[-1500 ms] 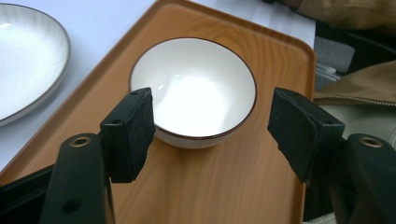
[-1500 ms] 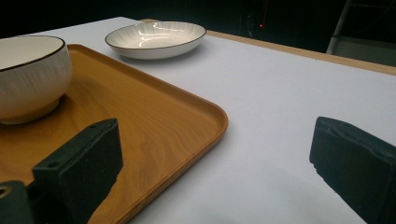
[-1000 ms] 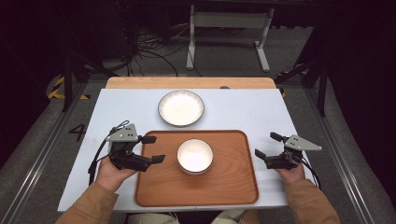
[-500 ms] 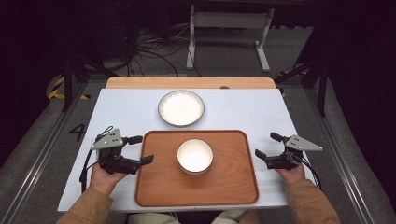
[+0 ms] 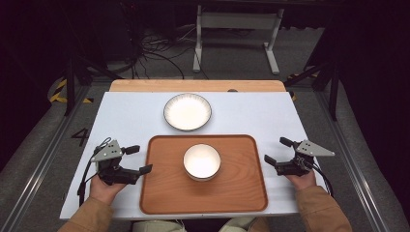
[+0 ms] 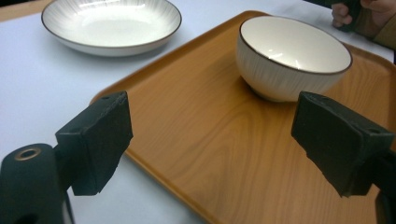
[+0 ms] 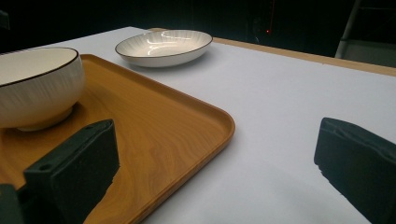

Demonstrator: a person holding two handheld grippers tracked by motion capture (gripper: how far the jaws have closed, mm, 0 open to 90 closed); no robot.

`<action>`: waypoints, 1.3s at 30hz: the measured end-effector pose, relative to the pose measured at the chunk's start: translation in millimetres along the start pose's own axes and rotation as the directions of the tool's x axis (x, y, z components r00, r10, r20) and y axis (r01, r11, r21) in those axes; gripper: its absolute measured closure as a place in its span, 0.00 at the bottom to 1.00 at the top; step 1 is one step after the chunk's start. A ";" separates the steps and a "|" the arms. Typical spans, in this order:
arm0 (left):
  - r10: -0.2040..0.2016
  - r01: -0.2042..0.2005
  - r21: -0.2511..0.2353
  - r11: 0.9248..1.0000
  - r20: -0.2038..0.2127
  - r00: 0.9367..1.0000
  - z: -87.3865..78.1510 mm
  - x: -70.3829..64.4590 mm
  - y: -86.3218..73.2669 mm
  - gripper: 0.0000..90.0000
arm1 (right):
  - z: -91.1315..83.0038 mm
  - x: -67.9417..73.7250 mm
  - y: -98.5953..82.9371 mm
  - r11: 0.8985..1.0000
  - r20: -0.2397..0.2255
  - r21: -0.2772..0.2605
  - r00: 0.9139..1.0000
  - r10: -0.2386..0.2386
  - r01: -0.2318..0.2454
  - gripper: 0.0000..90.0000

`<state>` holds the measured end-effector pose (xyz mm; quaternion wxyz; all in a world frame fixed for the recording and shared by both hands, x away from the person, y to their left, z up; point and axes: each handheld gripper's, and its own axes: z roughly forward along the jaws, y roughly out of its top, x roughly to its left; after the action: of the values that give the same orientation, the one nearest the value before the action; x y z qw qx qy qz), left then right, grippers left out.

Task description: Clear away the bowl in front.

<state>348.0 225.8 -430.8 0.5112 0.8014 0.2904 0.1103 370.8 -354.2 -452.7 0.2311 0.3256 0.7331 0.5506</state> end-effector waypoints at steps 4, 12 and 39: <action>-0.019 0.019 -0.011 1.000 -0.007 1.000 -1.8 3.9 -8.0 0.13 | -0.2 0.0 0.0 1.000 0.000 -0.003 1.000 0.000 0.000 0.00; -0.058 0.058 -0.024 0.998 -0.023 0.998 -3.6 8.5 -20.2 0.12 | -0.3 -0.3 -0.1 1.000 -0.003 -0.006 1.000 -0.001 0.001 0.00; -0.094 0.093 -0.016 0.996 -0.019 0.995 -1.1 14.6 -33.8 0.10 | -0.2 0.2 -0.4 1.000 -0.004 -0.006 1.000 -0.003 0.003 0.01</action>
<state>347.4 245.5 -461.9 0.5187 0.7820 0.3319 0.0964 370.4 -354.3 -453.0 0.2313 0.3227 0.7325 0.5531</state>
